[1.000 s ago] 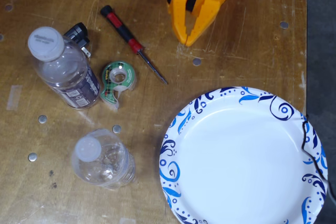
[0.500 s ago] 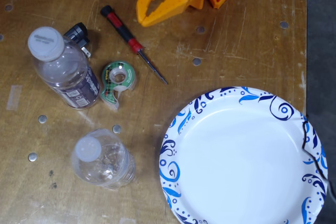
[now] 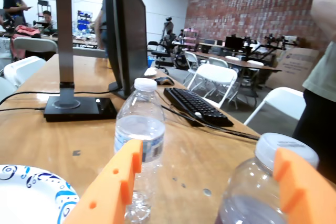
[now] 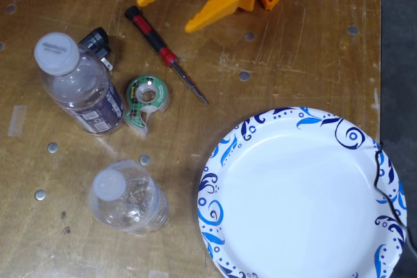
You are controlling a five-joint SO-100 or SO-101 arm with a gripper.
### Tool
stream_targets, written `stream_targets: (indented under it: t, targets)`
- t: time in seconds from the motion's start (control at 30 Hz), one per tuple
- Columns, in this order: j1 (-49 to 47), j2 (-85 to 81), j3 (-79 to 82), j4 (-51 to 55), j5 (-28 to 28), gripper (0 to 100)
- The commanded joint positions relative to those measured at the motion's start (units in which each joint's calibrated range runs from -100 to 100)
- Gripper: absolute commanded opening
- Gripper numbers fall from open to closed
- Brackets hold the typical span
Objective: Move the bottles to the plate
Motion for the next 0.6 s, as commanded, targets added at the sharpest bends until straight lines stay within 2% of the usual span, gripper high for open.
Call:
stream_targets:
  t: [0.0,0.1,0.27,0.47,0.57]
  targets:
    - [-3.0,7.6,-7.8,-0.2,-0.3,34]
    - [-5.8,16.2,-13.5,-0.7,-0.7,38]
    - [-8.2,30.9,-23.8,-0.8,-5.0,41]
    - [-8.0,45.8,-34.3,-1.1,-5.3,42]
    - [-7.6,52.6,-38.8,-5.1,-5.0,42]
